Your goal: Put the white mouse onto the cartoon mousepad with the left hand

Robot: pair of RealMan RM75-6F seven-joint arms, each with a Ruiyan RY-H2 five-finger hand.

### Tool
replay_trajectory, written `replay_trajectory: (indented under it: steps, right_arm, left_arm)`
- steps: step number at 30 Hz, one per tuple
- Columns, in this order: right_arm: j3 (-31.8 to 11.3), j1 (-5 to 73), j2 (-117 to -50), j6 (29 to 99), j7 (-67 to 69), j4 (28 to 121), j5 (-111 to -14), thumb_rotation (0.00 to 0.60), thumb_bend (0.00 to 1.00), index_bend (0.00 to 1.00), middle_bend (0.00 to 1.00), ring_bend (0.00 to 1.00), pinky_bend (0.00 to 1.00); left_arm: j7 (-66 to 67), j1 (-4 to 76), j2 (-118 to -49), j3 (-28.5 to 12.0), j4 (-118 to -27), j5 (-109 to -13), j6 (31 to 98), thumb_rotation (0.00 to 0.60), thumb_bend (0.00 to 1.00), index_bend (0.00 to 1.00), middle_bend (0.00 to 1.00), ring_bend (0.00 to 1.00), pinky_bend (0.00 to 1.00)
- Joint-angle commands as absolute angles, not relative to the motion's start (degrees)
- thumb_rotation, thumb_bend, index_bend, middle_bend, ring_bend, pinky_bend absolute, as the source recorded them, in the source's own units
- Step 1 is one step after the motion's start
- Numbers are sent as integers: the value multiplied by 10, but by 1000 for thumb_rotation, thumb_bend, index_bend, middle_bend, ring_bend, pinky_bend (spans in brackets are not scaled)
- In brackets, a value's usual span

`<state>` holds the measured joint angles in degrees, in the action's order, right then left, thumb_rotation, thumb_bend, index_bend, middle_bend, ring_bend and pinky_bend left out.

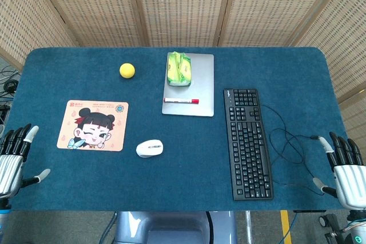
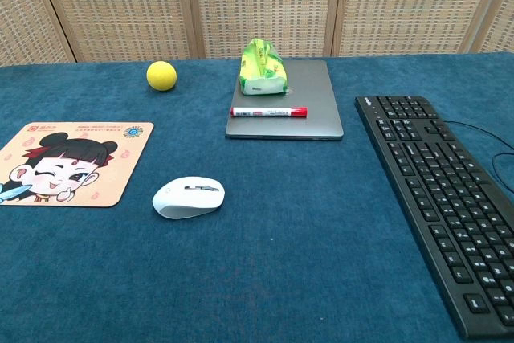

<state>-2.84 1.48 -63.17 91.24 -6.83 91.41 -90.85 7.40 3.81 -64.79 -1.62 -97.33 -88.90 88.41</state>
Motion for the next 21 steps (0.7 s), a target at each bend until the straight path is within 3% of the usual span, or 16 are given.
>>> replay_trajectory:
  steps: [1,7,11,16,21]
  right_arm:
    - [-29,13,-629,907,-76,922,-901,600,0,0,0,0,0]
    - [-28,14,-626,902,-70,929,-899,600,0,0,0,0,0]
    - [-28,14,-622,901,-59,933,-900,600,0,0,0,0,0]
    - [-31,17,-616,893,-42,932,-893,600,0,0,0,0,0]
    - [-33,19,-613,887,-29,930,-885,600,0,0,0,0,0]
  left_arm:
    - [76,38,-647,-16,-974,-888,883,600,0,0,0,0,0]
    - [75,41,-648,-14,-977,-887,874,600,0,0,0,0,0]
    - [56,61,-634,-10,-1010,-884,830,600,0,0,0,0,0]
    - [88,149,-639,-34,-1052,-876,709,600,0,0,0,0,0]
    - [120,231,-684,-70,-1048,-802,594,600,0,0,0,0,0]
